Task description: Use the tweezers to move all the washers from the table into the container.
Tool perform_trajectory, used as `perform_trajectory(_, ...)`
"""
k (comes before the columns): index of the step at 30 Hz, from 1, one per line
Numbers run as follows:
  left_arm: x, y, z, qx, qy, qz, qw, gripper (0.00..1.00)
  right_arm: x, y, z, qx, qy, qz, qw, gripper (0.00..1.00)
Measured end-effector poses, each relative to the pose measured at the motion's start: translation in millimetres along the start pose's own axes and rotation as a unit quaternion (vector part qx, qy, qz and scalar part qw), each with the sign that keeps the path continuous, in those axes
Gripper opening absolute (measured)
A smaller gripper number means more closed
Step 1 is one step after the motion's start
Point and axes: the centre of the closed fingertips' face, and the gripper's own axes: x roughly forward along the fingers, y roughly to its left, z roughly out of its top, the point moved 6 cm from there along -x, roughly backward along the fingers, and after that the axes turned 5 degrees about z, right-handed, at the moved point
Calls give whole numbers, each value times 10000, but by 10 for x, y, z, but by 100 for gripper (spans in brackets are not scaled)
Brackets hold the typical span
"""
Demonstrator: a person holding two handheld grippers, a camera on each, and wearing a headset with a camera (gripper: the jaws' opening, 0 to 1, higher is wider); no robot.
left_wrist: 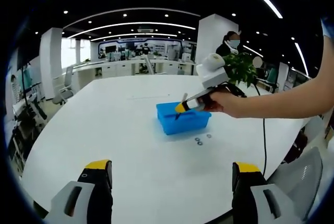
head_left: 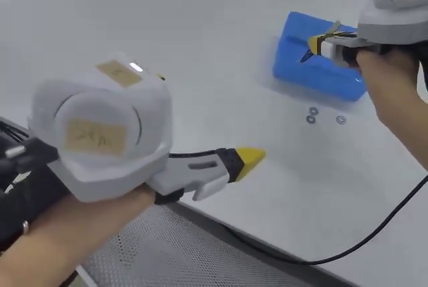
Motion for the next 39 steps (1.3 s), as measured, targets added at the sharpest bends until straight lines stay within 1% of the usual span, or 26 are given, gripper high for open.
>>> perform_trajectory(4, -10, -6, -3, 5, 0, -3, 10000, 98, 7, -2, 6, -98, 24, 2, 9999, 2)
perform_trajectory(7, -20, -16, -3, 12, 23, -32, 10000, 98, 4, -7, 10, -82, 37, 3, 10000, 3)
perform_trajectory(9, -31, -28, 0, 34, 46, -53, 10000, 98, -9, -17, 15, -107, 30, -42, 9999, 3)
perform_trajectory(11, -42, -42, 4, 72, 55, -74, 9999, 98, -47, -11, 32, -114, -3, -19, 9999, 3)
perform_trajectory(14, -64, -53, 18, 121, -2, -20, 9999, 99, -153, -4, 77, -106, -144, -34, 9998, 3)
perform_trajectory(15, -64, -60, 19, 115, -2, -45, 9999, 99, -169, -2, 82, -98, -160, -25, 9998, 3)
perform_trajectory(17, -68, -72, 18, 100, 8, -66, 9999, 99, -252, 10, 108, -55, -249, 7, 9997, 3)
perform_trajectory(20, -77, -99, 17, 122, 36, -109, 9999, 99, -431, 46, 161, -22, -500, 31, 9987, 3)
perform_trajectory(22, -85, -128, 17, 171, 39, -148, 9997, 99, -552, 88, 190, -11, -675, 116, 9977, 2)
perform_trajectory(24, -90, -150, 14, 192, 48, -184, 9996, 99, -593, 62, 190, 16, -732, 144, 9972, 2)
perform_trajectory(25, -93, -162, 11, 195, 56, -211, 9996, 99, -643, 72, 176, 25, -749, 165, 9971, 2)
perform_trajectory(26, -94, -170, 10, 197, 62, -235, 9995, 99, -697, 127, 152, 37, -752, 186, 9970, 2)
perform_trajectory(29, -100, -187, 13, 219, 79, -261, 9994, 99, -775, 171, 63, 58, -706, 225, 9972, 2)
perform_trajectory(32, -109, -202, 23, 207, 87, -293, 9993, 99, -802, 196, -47, 29, -618, 187, 9979, 3)
perform_trajectory(33, -110, -204, 23, 206, 90, -300, 9993, 99, -804, 187, -96, 29, -586, 115, 9982, 3)
perform_trajectory(34, -110, -210, 23, 217, 94, -311, 9992, 99, -832, 220, -123, 15, -559, 71, 9984, 3)
perform_trajectory(36, -107, -217, 14, 246, 130, -333, 9991, 99, -822, 227, -201, 124, -473, 130, 9987, 3)
perform_trajectory(39, -101, -223, 4, 304, 160, -334, 9989, 99, -802, 240, -326, 159, -363, 111, 9992, 3)
